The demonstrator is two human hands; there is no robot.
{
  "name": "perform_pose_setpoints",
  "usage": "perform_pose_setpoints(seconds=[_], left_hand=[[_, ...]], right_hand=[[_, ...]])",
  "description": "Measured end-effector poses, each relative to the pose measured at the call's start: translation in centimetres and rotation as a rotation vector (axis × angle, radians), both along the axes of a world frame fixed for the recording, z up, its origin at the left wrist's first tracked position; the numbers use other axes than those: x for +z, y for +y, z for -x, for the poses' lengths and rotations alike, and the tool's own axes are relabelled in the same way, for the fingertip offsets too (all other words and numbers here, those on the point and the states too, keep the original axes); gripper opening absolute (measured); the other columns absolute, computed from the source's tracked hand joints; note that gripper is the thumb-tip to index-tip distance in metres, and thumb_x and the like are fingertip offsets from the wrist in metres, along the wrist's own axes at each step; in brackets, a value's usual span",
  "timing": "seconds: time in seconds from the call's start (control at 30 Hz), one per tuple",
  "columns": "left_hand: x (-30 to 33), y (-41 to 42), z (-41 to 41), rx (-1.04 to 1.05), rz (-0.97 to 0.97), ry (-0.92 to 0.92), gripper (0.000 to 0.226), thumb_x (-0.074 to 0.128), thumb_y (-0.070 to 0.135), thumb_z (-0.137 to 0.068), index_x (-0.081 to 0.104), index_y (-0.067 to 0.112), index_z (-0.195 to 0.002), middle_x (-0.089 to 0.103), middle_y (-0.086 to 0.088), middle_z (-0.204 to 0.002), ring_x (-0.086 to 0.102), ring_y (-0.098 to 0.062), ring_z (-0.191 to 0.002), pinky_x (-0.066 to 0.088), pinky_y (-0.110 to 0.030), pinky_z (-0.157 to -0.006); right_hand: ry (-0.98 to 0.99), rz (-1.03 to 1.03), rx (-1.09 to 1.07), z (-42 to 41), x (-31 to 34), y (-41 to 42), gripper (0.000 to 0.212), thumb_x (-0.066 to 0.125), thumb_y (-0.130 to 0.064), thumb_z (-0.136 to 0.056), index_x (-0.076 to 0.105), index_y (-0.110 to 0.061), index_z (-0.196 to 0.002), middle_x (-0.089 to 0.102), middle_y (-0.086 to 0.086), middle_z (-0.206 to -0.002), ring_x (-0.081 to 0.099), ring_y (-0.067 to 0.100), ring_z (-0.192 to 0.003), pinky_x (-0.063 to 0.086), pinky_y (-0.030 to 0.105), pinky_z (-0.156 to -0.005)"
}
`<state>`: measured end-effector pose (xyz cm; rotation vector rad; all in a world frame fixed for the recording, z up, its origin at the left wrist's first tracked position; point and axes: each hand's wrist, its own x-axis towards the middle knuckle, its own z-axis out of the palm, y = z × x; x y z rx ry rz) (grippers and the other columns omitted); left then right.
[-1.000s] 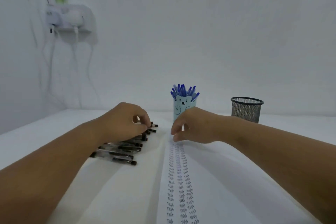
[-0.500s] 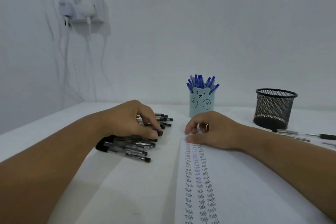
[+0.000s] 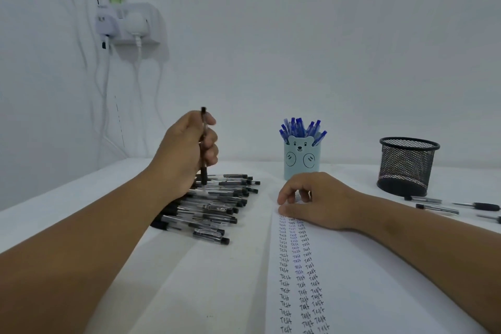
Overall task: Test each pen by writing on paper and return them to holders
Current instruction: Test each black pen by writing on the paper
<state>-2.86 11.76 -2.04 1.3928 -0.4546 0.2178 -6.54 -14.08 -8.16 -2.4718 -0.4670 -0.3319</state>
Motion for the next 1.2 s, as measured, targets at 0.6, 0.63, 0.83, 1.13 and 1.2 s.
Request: perform_pose_setpoints(seconds=[0.6, 0.63, 0.83, 1.13, 1.2], left_hand=[[-0.8, -0.7, 0.2, -0.306, 0.734, 0.33, 0.037, 0.034, 0.036, -0.091, 0.037, 0.015, -0.06, 0.026, 0.0, -0.057, 0.024, -0.017, -0.048, 0.029, -0.026, -0.054], [-0.8, -1.1, 0.4, -0.315, 0.732, 0.339, 0.041, 0.035, 0.039, -0.094, 0.038, 0.015, -0.06, 0.027, 0.0, -0.056, 0.027, -0.017, -0.05, 0.03, -0.027, -0.056], [-1.2, -3.7, 2.5, -0.398, 0.682, 0.372, 0.042, 0.033, 0.032, -0.096, 0.04, 0.012, -0.059, 0.042, -0.007, -0.062, 0.05, -0.026, -0.064, 0.046, -0.038, -0.077], [-2.4, -4.6, 2.5, -0.247, 0.107, 0.161, 0.028, 0.033, 0.025, -0.104, 0.059, 0.013, -0.102, 0.072, -0.02, -0.115, 0.063, -0.031, -0.116, 0.042, -0.046, -0.113], [-2.8, -4.6, 2.5, -0.152, -0.152, 0.076, 0.026, 0.037, 0.031, -0.107, 0.058, 0.017, -0.111, 0.074, -0.012, -0.111, 0.064, -0.026, -0.116, 0.047, -0.041, -0.109]], right_hand=[[-0.096, -0.028, 0.02, 0.5, 0.4, 0.3, 0.014, 0.067, -0.046, -0.09, 0.072, -0.033, -0.089, 0.068, -0.016, -0.08, 0.053, 0.003, -0.068, 0.047, 0.024, -0.067], [-0.157, -0.034, 0.014, 0.7, 0.5, 0.5, 0.021, 0.061, -0.052, -0.091, 0.071, -0.033, -0.093, 0.067, -0.016, -0.077, 0.054, 0.003, -0.067, 0.047, 0.026, -0.067], [-0.72, 0.166, -0.032, 1.1, 1.5, 2.5, 0.049, 0.058, -0.068, -0.083, 0.076, -0.029, -0.105, 0.052, -0.017, -0.075, 0.044, 0.002, -0.065, 0.033, 0.013, -0.057], [-0.47, 0.12, -0.163, -0.1, 1.6, 1.0, 0.017, 0.067, -0.028, -0.09, 0.067, -0.018, -0.076, 0.058, -0.007, -0.06, 0.052, 0.011, -0.057, 0.047, 0.033, -0.057], [-0.36, -0.003, -0.257, -0.6, 1.3, 0.1, 0.016, 0.065, -0.023, -0.089, 0.067, -0.012, -0.077, 0.066, 0.002, -0.066, 0.057, 0.018, -0.059, 0.05, 0.036, -0.06]])
